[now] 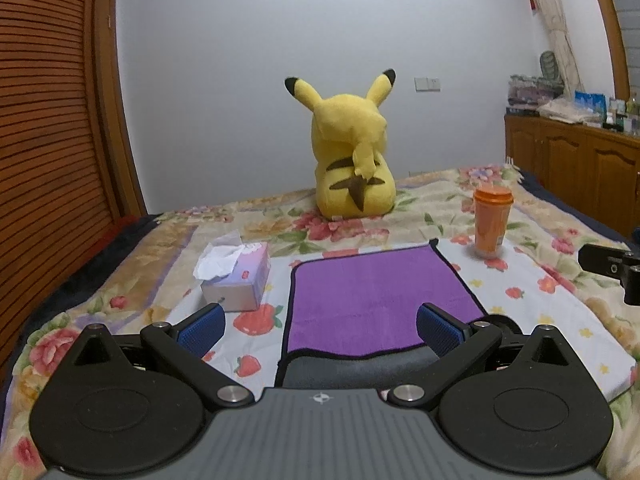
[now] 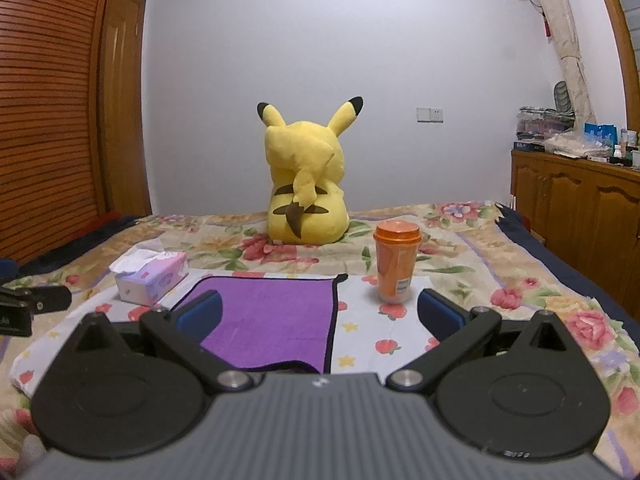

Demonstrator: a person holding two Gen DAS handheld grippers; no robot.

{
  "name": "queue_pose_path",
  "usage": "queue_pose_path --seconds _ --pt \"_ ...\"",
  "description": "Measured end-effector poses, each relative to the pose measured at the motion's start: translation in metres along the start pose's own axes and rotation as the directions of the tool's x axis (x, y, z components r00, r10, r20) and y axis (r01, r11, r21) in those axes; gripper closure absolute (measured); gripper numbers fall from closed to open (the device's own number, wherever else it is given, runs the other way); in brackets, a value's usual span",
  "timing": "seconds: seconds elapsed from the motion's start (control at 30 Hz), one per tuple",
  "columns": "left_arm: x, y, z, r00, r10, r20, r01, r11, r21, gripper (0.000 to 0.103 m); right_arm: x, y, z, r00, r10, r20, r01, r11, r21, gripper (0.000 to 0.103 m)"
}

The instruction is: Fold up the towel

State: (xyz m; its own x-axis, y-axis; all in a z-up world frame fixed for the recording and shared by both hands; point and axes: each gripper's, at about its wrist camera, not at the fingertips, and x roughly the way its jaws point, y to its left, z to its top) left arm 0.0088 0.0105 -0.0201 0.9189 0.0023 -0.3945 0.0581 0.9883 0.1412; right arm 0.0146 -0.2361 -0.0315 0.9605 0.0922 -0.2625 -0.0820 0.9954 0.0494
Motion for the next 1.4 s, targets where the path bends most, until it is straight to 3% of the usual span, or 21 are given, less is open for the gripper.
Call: queue_pose_path --seconds 0.5,1.0,1.4 --pt "0.022 -0.007 0.003 0.997 0.009 -0.083 -0.003 0.998 0.066 0.000 0.018 0.009 -0.002 0.996 0.040 -0.073 -0.043 0.999 -0.030 0.000" --pt "0.052 0.013 0.012 0.992 0.011 -0.129 -0.010 1.000 0.012 0.000 0.039 0.017 -0.002 0.993 0.055 -0.103 -0.062 0.996 -0.063 0.000" --pt "0.076 0.018 0.017 0.989 0.011 -0.148 -0.006 1.000 0.030 0.000 0.063 0.029 -0.003 0.986 0.099 -0.131 -0.110 0.990 -0.083 0.000"
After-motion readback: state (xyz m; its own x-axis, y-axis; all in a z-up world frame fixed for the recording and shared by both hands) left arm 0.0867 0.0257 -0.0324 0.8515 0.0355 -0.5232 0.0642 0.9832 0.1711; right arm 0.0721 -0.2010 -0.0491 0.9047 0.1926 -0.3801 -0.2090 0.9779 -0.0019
